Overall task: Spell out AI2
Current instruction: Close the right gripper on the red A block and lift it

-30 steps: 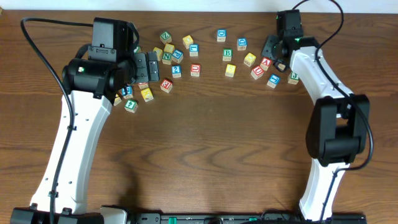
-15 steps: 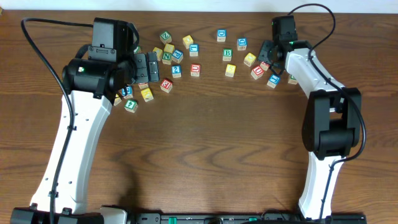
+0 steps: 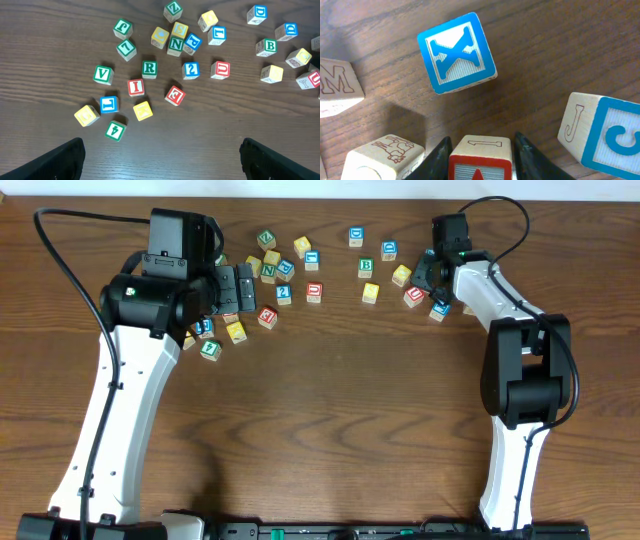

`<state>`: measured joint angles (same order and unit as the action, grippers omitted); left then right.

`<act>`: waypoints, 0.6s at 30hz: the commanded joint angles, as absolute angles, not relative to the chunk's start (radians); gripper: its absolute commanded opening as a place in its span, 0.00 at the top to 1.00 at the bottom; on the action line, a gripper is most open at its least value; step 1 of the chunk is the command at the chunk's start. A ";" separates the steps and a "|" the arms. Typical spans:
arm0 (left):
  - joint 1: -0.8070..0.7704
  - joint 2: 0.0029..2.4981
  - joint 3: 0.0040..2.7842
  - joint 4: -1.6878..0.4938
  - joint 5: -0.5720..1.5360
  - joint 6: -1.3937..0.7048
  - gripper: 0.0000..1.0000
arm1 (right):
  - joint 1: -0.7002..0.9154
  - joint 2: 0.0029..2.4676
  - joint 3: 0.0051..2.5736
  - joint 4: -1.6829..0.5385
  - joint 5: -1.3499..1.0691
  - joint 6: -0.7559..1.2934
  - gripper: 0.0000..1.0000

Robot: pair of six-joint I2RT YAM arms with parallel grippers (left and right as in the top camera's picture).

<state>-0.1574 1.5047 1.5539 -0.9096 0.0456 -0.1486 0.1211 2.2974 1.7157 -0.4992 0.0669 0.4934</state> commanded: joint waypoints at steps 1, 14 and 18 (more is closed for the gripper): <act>-0.156 1.512 1.565 -0.911 0.033 -0.132 0.02 | 0.118 2.295 1.734 -0.516 0.068 0.499 0.69; -0.156 1.512 1.565 -0.911 0.033 -0.132 0.02 | 0.124 2.115 1.735 -0.601 0.075 0.429 0.73; -0.156 1.511 1.565 -0.911 0.033 -0.132 0.02 | 0.138 2.065 1.735 -0.645 0.076 0.393 0.71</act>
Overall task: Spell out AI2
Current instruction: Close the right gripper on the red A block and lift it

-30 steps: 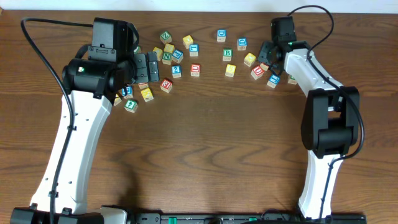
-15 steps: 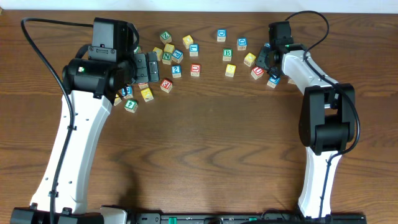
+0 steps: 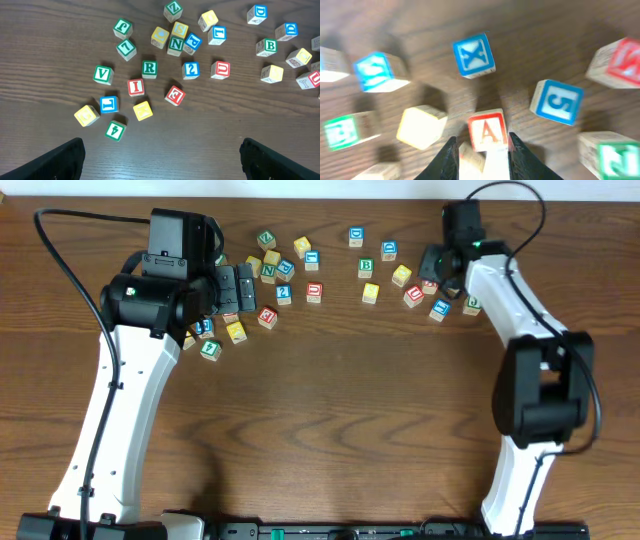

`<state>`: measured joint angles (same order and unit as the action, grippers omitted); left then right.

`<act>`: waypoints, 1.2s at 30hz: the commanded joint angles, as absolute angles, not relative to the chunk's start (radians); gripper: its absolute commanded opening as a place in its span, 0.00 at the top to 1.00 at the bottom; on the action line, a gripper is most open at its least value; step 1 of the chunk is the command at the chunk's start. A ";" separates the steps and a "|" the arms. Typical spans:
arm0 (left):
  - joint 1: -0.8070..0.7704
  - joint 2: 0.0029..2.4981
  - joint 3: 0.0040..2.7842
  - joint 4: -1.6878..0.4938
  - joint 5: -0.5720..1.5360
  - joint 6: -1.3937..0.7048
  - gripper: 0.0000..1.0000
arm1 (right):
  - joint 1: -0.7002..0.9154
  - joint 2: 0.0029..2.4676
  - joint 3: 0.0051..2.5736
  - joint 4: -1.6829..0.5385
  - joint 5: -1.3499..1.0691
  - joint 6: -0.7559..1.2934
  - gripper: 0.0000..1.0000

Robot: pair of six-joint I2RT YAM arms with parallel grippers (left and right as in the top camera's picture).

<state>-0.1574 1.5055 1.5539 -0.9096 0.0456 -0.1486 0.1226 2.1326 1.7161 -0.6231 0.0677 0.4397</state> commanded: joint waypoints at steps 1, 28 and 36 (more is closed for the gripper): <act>-0.156 1.512 1.565 -0.911 0.033 -0.132 0.02 | 0.139 2.063 1.735 -0.649 0.076 0.383 0.70; -0.156 1.512 1.565 -0.907 0.033 -0.132 0.02 | 0.125 2.256 1.732 -0.551 0.054 0.180 0.56; -0.156 1.511 1.565 -0.900 0.033 -0.132 0.02 | 0.117 2.278 1.732 -0.549 0.077 0.178 0.61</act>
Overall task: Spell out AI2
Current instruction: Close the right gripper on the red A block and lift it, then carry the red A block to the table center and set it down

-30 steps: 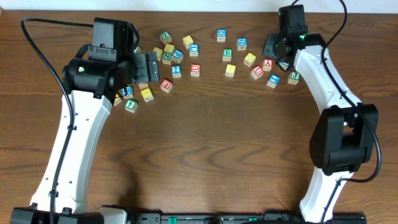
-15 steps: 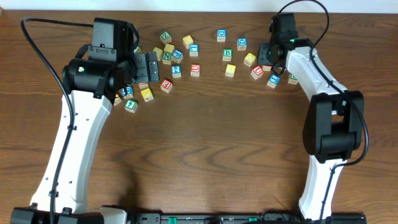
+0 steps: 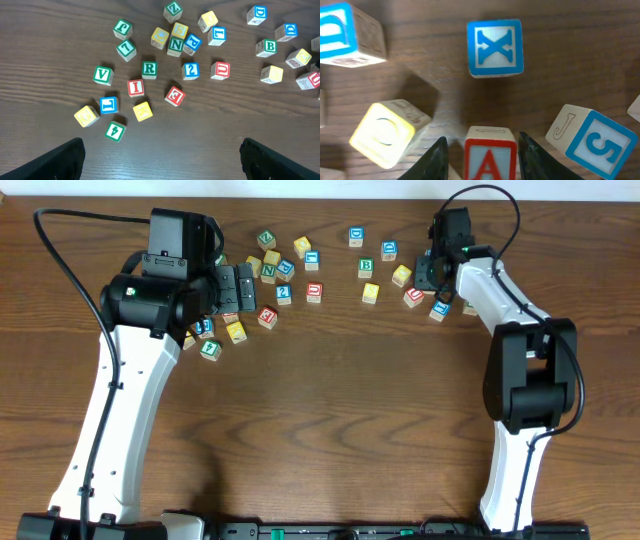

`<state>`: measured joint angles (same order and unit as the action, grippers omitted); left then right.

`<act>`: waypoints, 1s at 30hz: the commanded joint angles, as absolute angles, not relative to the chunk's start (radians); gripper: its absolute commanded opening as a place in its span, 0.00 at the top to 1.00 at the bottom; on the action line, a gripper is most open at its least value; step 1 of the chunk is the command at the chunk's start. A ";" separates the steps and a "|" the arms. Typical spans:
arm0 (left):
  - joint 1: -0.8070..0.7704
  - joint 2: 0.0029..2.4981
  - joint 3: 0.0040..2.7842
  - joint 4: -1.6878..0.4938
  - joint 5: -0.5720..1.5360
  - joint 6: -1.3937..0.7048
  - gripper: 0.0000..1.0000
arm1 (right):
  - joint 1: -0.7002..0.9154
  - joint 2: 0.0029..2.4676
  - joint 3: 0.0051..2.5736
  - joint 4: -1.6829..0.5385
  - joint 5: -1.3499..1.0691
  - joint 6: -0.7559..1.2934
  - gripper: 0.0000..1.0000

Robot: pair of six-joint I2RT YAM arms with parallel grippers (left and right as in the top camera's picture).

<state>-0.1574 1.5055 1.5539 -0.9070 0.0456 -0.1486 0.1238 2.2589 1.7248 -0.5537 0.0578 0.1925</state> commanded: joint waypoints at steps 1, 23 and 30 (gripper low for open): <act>-0.156 1.512 1.565 -0.899 0.033 -0.132 0.02 | 0.115 2.278 1.732 -0.548 0.077 0.178 0.62; -0.156 1.511 1.565 -0.892 0.033 -0.132 0.02 | 0.115 2.278 1.707 -0.538 0.076 0.187 0.79; -0.156 1.511 1.565 -0.886 0.033 -0.132 0.02 | 0.115 2.231 1.709 -0.565 0.068 0.186 0.82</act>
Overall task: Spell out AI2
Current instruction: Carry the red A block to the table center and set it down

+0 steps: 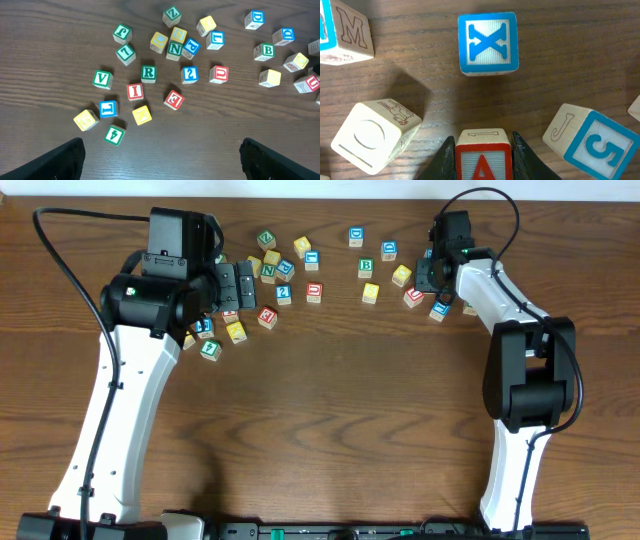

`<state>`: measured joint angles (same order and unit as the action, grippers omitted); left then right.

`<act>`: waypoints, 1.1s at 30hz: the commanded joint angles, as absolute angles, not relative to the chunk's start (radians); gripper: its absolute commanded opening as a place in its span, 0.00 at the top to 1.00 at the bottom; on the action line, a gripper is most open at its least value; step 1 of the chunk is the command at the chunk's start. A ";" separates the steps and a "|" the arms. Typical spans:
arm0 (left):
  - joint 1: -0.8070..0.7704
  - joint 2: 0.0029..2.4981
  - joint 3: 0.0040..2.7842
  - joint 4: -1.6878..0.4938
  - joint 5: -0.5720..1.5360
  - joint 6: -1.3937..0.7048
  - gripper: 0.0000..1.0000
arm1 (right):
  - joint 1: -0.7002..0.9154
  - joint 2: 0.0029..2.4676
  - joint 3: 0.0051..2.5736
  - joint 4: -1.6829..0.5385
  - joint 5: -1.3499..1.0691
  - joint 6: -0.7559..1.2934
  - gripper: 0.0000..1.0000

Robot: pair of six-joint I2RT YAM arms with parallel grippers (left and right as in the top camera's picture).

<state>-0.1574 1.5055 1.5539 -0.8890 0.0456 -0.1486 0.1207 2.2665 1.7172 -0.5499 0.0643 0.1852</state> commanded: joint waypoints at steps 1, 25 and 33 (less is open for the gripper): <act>-0.156 1.511 1.565 -0.886 0.033 -0.132 0.02 | 0.115 2.218 1.709 -0.569 0.068 0.186 0.82; -0.156 1.511 1.565 -0.855 0.033 -0.132 0.02 | 0.361 2.019 1.705 -0.804 -0.178 0.340 0.87; -0.156 1.512 1.565 -0.855 0.033 -0.132 0.02 | 0.518 2.106 1.704 -0.797 -0.114 0.516 0.87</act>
